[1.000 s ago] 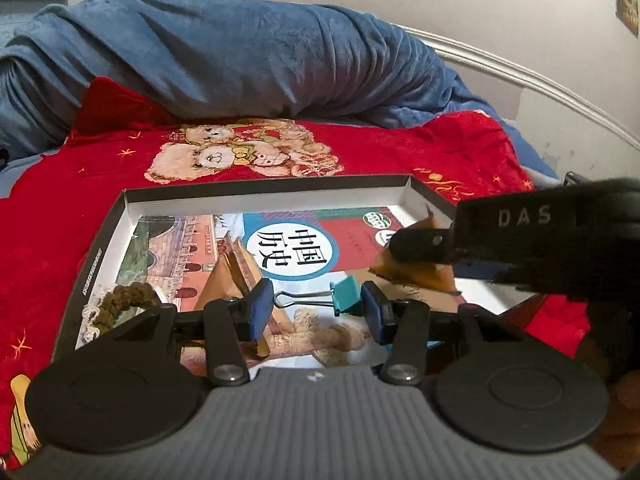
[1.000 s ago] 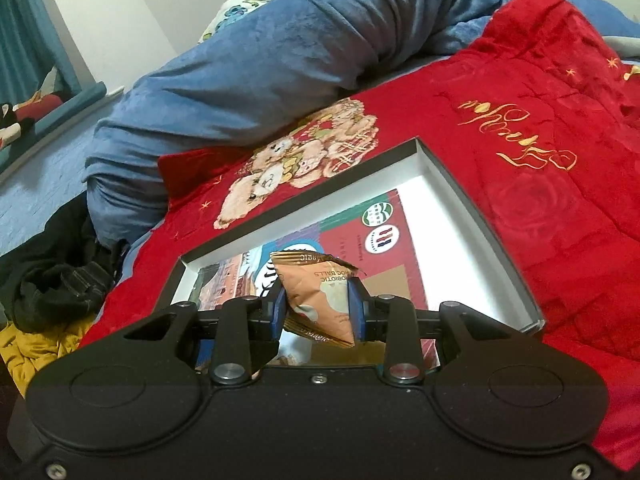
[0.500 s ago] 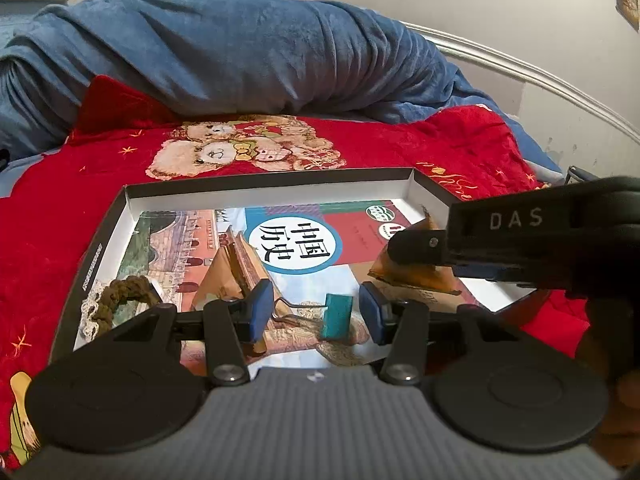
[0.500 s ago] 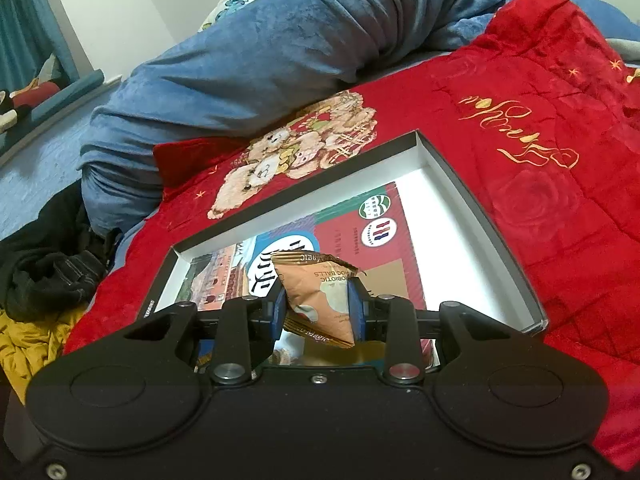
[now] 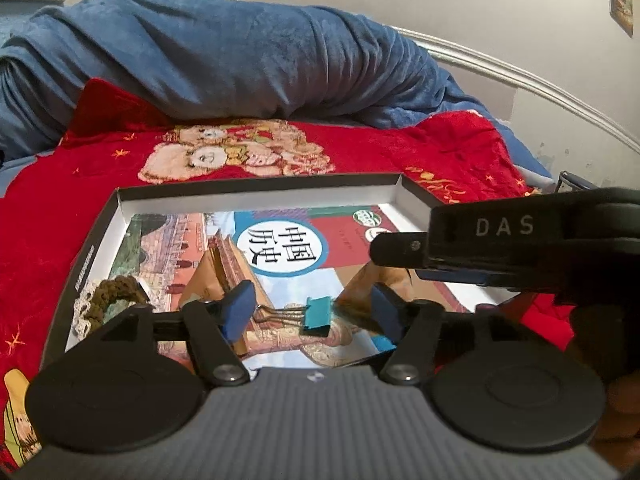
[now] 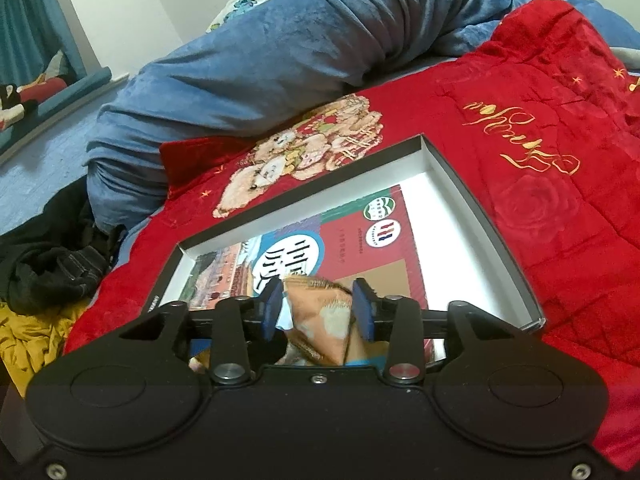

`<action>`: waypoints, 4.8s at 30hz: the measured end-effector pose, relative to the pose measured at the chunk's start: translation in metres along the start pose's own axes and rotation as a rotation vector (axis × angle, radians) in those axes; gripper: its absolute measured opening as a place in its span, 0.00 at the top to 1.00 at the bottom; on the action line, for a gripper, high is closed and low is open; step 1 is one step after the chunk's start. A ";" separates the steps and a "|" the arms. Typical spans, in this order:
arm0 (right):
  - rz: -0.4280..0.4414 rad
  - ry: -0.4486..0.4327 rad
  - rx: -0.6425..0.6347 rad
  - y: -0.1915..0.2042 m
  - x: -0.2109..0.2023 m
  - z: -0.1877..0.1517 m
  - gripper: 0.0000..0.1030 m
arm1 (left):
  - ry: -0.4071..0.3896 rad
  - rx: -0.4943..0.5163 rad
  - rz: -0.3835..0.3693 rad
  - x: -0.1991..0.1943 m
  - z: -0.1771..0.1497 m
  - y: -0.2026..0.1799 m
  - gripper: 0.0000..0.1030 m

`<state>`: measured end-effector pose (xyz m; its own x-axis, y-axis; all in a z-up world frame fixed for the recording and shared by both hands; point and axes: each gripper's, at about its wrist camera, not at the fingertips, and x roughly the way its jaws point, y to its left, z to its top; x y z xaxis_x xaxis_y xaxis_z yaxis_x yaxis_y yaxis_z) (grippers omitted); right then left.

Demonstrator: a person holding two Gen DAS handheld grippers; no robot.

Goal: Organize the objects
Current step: 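Open both grippers to release clip and packet inside the box, then lift both grippers up away from the box, then grasp a paper packet with left gripper while right gripper grasps black lace scrunchie, then lift packet with left gripper and black scrunchie with right gripper off the pile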

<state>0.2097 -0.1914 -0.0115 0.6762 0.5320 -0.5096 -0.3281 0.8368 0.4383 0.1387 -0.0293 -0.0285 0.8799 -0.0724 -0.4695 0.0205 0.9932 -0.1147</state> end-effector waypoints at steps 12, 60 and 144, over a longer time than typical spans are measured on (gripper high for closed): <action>-0.016 -0.138 -0.050 0.030 -0.050 0.023 0.27 | -0.098 -0.053 0.004 -0.025 0.026 0.009 0.18; -0.152 -0.213 0.081 0.028 -0.159 -0.049 0.07 | -0.127 0.048 -0.122 -0.111 -0.013 -0.013 0.09; 0.031 -0.298 0.014 0.085 -0.165 -0.030 0.86 | -0.214 -0.023 -0.129 -0.115 0.012 0.008 0.69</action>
<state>0.0502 -0.2042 0.0882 0.8306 0.4940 -0.2569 -0.3439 0.8180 0.4611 0.0429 -0.0123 0.0350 0.9513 -0.1748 -0.2540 0.1303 0.9745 -0.1824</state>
